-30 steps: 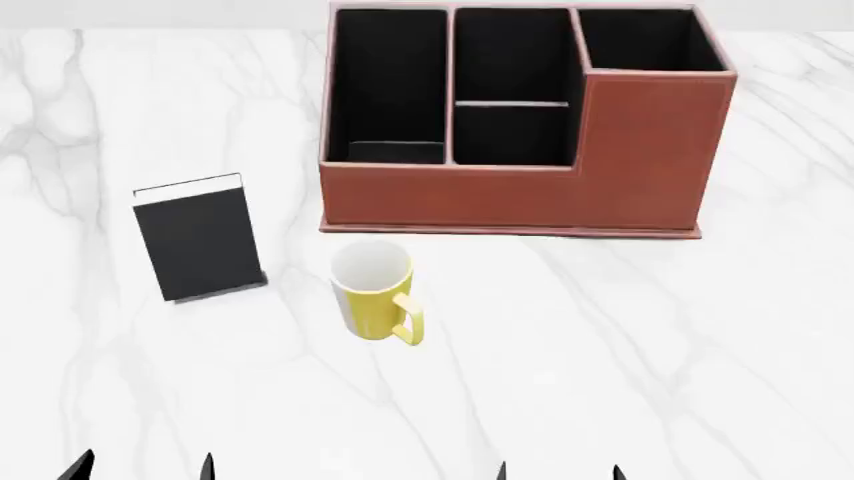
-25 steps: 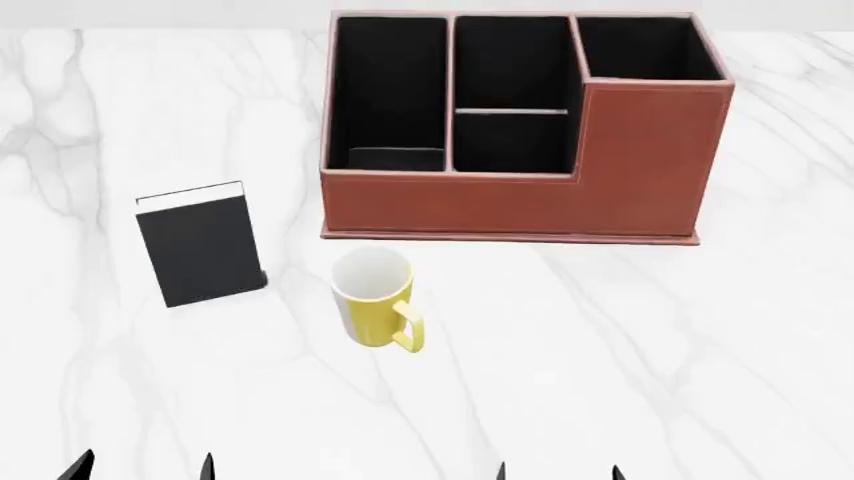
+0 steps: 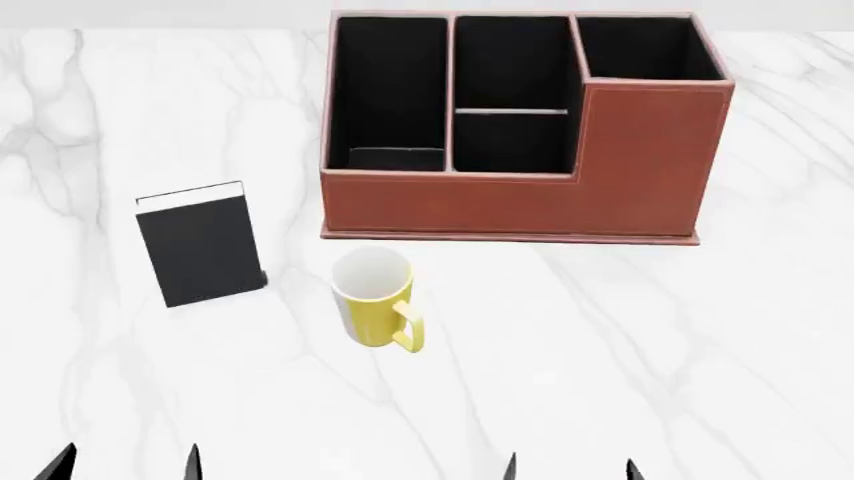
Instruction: Pick up the yellow and white mug and place it to the right of the caddy.
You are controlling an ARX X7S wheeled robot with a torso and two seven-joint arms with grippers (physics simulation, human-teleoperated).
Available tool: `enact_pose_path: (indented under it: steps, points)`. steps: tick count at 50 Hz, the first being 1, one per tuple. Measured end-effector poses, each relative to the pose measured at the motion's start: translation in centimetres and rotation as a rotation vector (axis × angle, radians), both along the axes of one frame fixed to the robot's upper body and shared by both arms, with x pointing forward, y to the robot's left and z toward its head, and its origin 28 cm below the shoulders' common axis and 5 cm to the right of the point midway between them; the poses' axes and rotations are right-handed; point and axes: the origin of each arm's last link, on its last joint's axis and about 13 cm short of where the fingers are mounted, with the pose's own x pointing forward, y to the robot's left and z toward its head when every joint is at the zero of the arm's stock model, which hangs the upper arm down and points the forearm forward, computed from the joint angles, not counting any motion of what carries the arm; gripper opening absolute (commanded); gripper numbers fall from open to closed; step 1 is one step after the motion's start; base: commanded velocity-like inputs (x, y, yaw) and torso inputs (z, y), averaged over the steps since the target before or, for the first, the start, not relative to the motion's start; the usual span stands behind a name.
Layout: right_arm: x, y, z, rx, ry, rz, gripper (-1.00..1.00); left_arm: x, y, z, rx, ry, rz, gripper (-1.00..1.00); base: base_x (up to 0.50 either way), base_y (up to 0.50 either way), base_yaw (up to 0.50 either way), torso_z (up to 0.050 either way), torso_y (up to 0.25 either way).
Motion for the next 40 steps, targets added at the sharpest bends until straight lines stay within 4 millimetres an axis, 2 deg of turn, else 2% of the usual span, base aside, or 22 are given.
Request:
enact_pose_path:
  steps: [16, 29, 40]
  points:
    - [-1.6, 0.2, 6.7, 0.008, -0.19, 0.017, 1.0, -0.9, -0.1, 4.6, 0.053, -0.138, 0.057, 1.0, 0.0, 0.0, 0.0, 0.0, 0.0]
    - [-3.5, 0.3, 12.2, 0.016, -0.331, 0.0, 1.0, -2.5, 0.2, 9.1, 0.085, -0.284, 0.1, 1.0, 0.0, 0.0, 0.0, 0.0, 0.0]
    - [-4.5, 1.9, 16.3, 0.029, -0.518, 0.068, 1.0, -4.6, 0.0, 13.0, 0.116, -0.41, 0.143, 1.0, 0.0, 0.0, 0.0, 0.0, 0.0]
